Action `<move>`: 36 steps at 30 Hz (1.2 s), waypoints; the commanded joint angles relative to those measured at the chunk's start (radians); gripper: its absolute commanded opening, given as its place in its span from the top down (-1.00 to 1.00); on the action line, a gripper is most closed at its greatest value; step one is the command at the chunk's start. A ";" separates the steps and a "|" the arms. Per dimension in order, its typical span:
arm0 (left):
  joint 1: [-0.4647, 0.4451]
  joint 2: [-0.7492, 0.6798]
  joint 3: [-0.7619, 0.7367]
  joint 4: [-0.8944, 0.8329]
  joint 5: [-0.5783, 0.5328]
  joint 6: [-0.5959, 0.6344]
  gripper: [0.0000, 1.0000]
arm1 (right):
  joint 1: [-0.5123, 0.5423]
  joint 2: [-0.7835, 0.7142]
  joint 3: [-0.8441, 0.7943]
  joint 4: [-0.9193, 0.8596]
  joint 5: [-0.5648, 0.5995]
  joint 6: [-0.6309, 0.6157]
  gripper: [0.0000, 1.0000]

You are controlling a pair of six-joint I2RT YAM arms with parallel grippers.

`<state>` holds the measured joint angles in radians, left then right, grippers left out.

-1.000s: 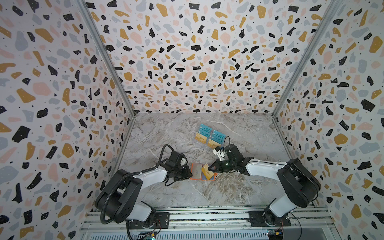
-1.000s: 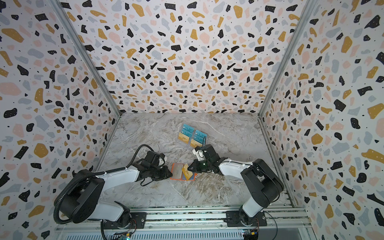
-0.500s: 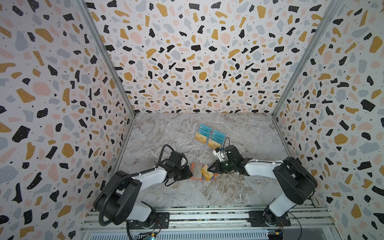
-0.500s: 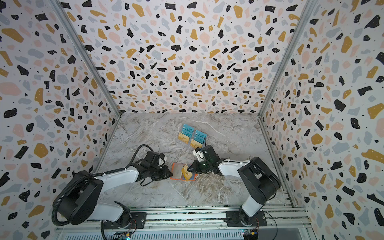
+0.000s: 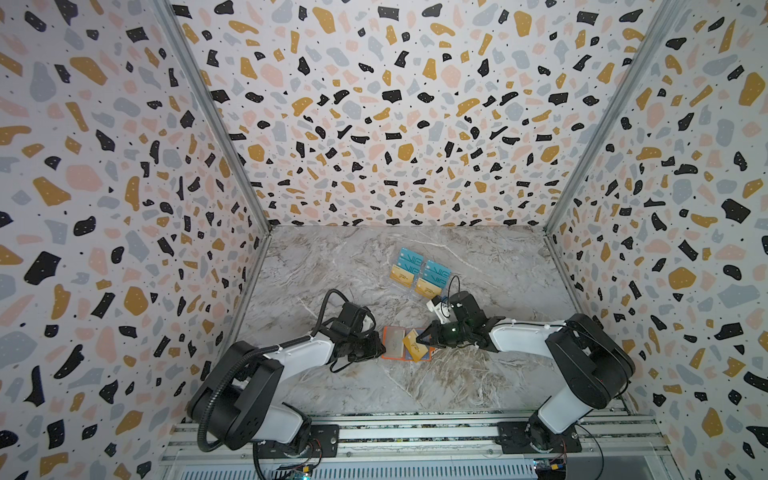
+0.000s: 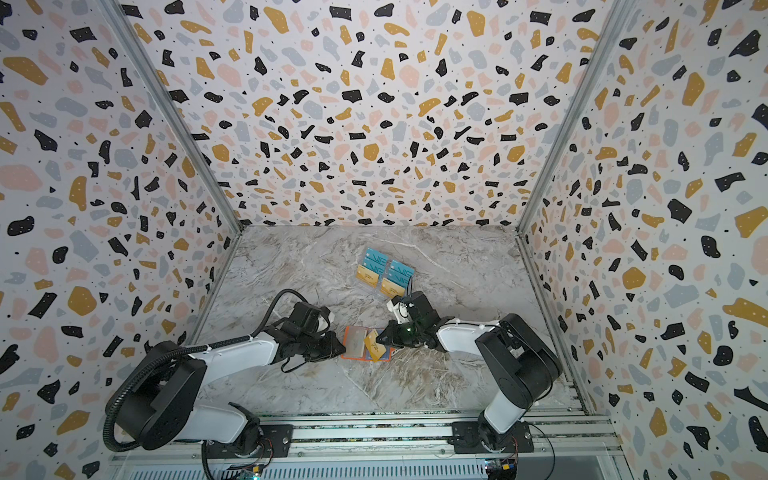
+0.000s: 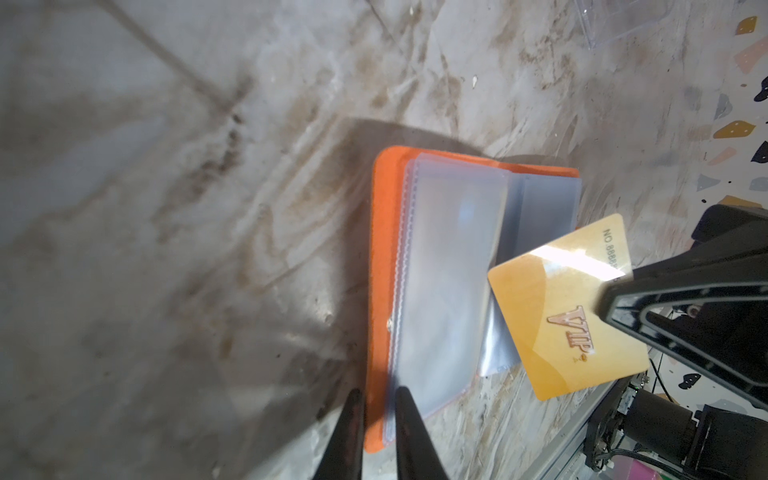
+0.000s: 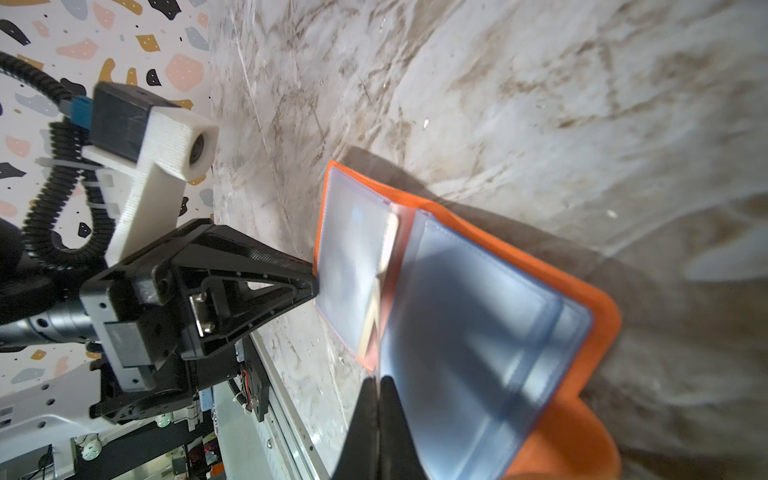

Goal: Put the credit cards into the card holder

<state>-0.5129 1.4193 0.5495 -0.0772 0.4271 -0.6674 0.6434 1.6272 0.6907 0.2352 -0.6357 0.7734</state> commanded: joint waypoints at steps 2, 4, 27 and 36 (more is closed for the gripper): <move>-0.006 -0.013 -0.010 0.010 0.003 0.000 0.65 | -0.004 -0.021 0.007 -0.033 0.021 -0.004 1.00; -0.006 -0.012 -0.010 0.011 0.002 0.000 0.64 | -0.004 -0.015 0.013 -0.038 0.023 -0.008 1.00; -0.012 -0.010 -0.026 0.029 0.009 -0.007 0.63 | 0.004 0.057 0.035 0.029 -0.009 0.009 1.00; -0.012 -0.013 -0.035 0.033 0.009 -0.009 0.63 | 0.009 0.089 0.062 0.060 -0.012 0.021 1.00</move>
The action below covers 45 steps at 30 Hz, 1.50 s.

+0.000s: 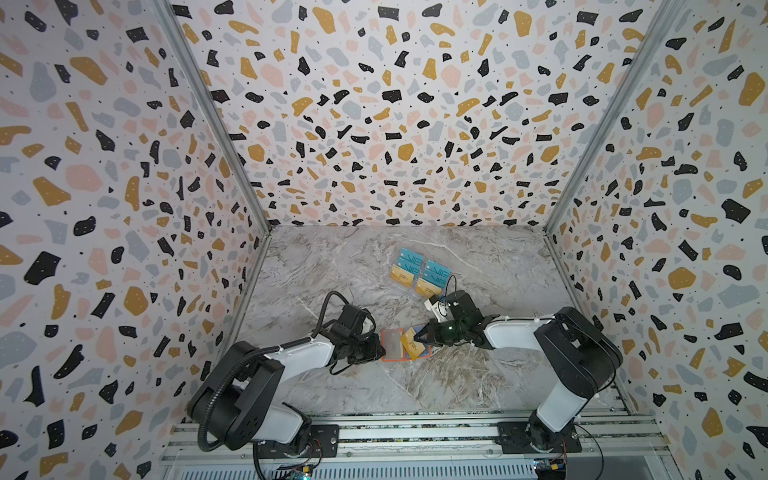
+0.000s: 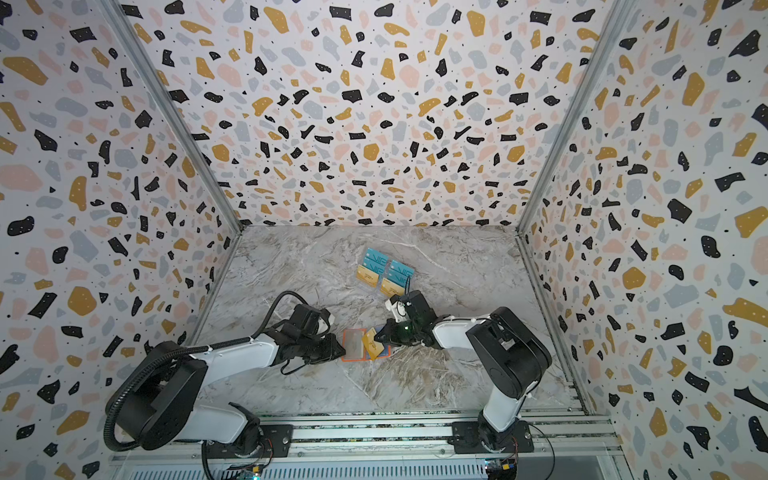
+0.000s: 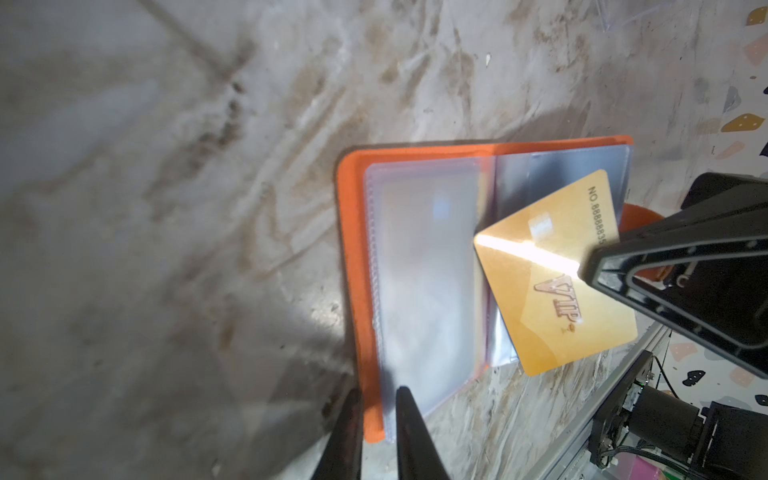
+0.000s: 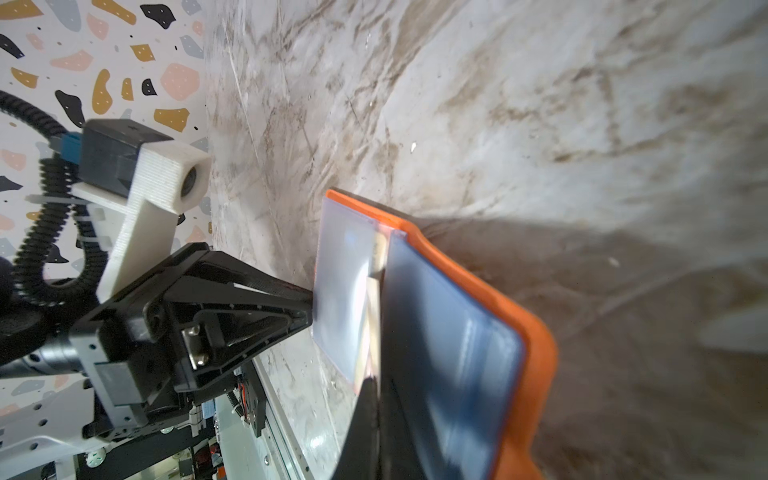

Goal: Put the credit cards into the card holder

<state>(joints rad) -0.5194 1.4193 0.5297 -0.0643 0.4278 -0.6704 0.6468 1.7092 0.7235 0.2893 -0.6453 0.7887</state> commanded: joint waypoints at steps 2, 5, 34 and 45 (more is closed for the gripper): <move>-0.005 -0.012 -0.014 0.021 0.009 -0.005 0.63 | 0.008 0.016 0.027 0.018 -0.005 0.010 1.00; -0.005 -0.010 -0.016 0.021 0.010 -0.003 0.63 | 0.010 0.027 0.023 0.037 -0.008 0.018 1.00; -0.005 0.004 -0.011 0.034 0.002 -0.011 0.63 | 0.051 -0.049 0.018 -0.169 0.032 -0.071 1.00; -0.005 0.003 -0.014 0.032 0.005 -0.011 0.65 | 0.054 -0.007 0.022 -0.064 0.019 -0.022 1.00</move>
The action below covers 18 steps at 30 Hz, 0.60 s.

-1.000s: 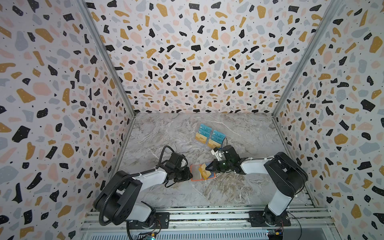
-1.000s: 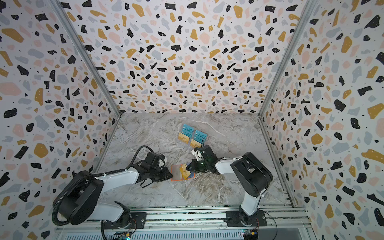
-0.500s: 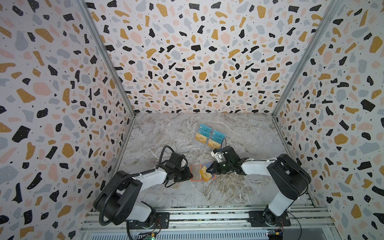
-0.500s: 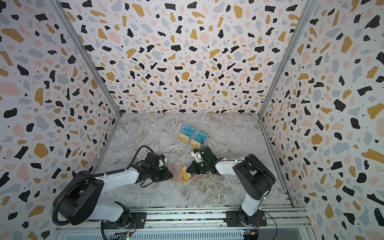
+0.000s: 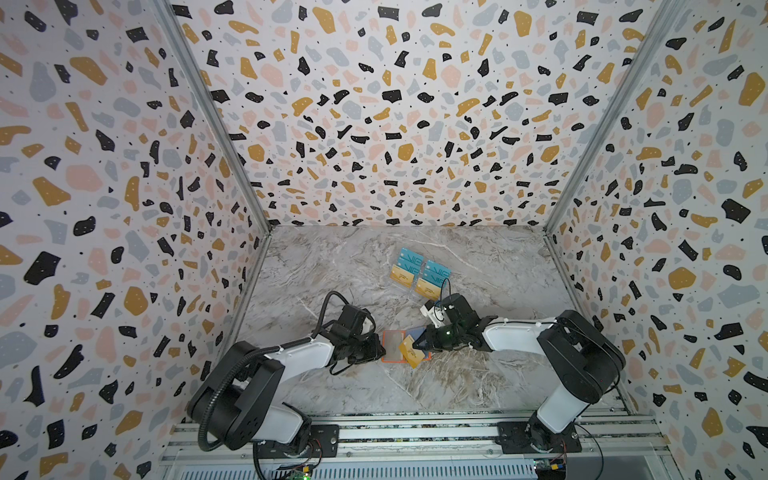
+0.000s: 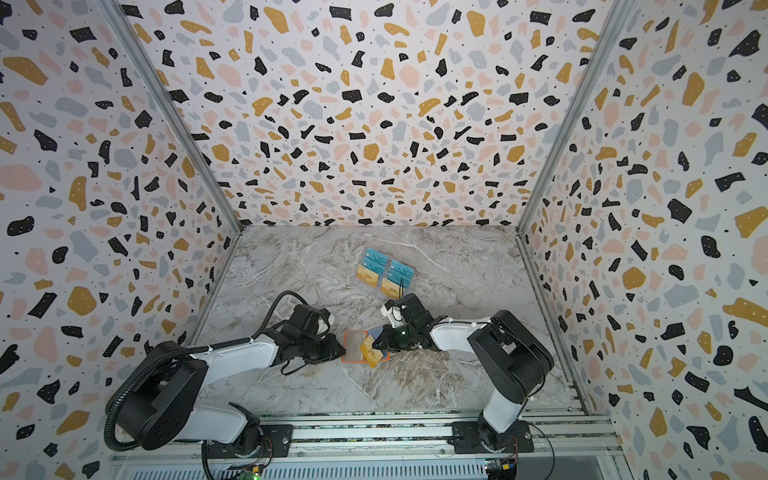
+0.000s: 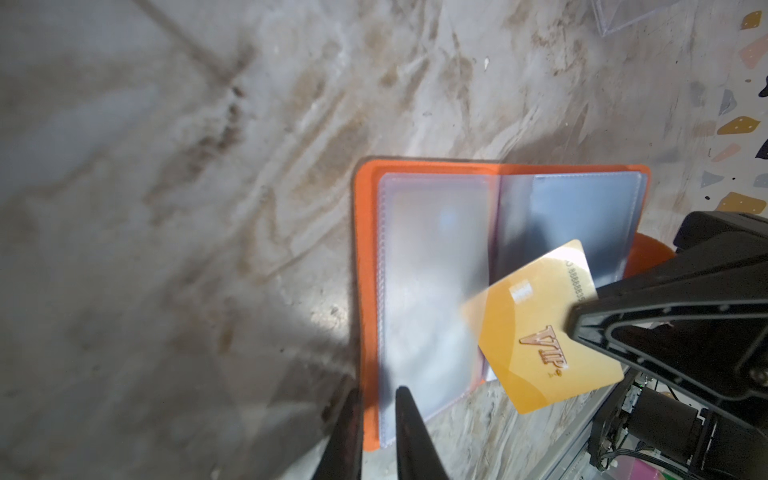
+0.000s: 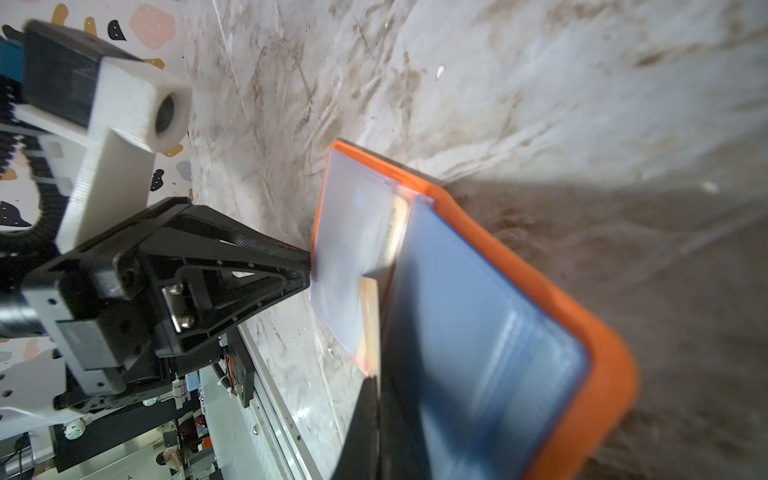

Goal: Put the credit cards into the card holder

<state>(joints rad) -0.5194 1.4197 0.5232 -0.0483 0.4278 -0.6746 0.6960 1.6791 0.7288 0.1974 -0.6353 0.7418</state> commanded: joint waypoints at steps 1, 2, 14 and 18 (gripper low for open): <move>-0.005 0.001 -0.008 0.016 0.006 -0.008 0.65 | 0.005 0.031 0.014 0.050 0.011 0.038 1.00; -0.005 0.000 -0.008 0.017 0.006 -0.008 0.66 | 0.005 0.038 0.011 0.067 0.014 0.048 1.00; -0.013 0.011 -0.034 0.048 0.003 -0.035 0.82 | 0.005 0.086 -0.058 0.259 0.040 0.170 1.00; -0.013 0.015 -0.034 0.047 0.002 -0.034 0.93 | 0.004 0.098 -0.061 0.271 0.049 0.176 1.00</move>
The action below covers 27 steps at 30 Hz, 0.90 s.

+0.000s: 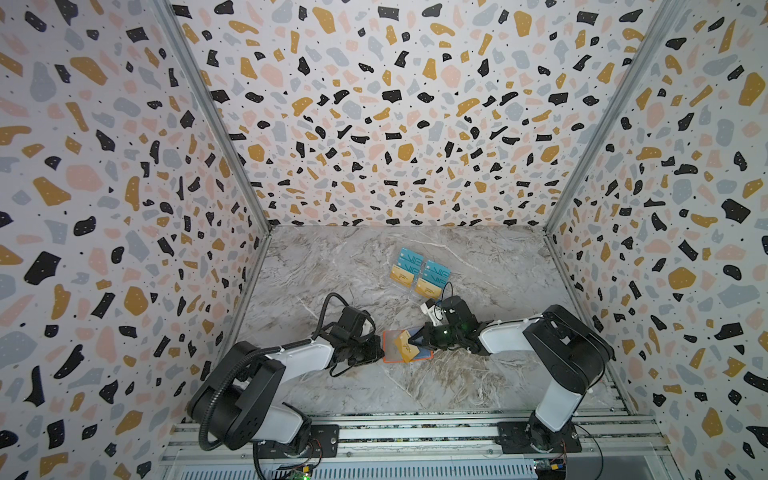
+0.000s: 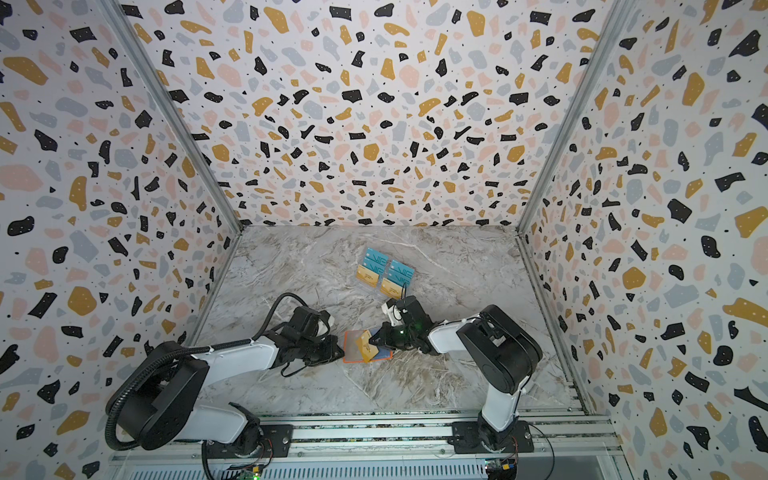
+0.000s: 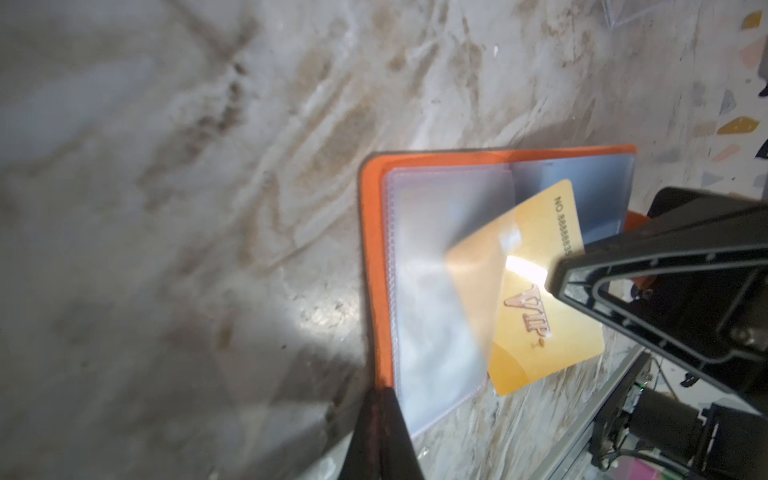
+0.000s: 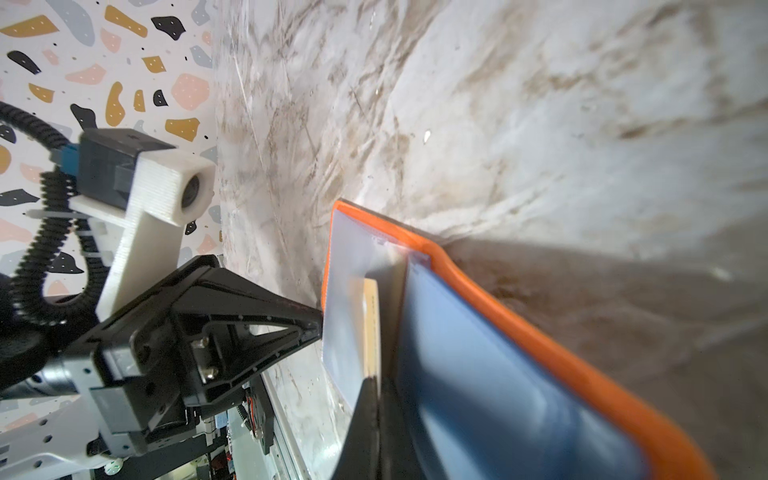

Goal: Put the credit cards into the card holder

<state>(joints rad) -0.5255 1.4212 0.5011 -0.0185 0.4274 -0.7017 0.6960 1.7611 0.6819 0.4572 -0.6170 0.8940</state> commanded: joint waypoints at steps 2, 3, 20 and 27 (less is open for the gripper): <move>-0.010 0.015 -0.013 0.018 0.001 -0.008 0.97 | 0.003 0.018 -0.025 0.026 0.036 0.035 1.00; -0.012 0.018 -0.015 0.018 -0.002 -0.010 0.97 | 0.002 0.021 -0.030 0.038 0.036 0.041 1.00; -0.022 0.038 -0.010 0.011 -0.008 -0.008 0.97 | -0.001 0.046 -0.102 0.198 0.080 0.100 1.00; -0.022 0.032 -0.009 0.005 -0.008 -0.008 0.97 | 0.002 0.059 -0.116 0.261 0.094 0.132 1.00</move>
<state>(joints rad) -0.5400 1.4368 0.5011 0.0124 0.4301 -0.7116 0.6960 1.8103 0.5827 0.7322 -0.5701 1.0134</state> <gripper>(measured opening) 0.045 0.053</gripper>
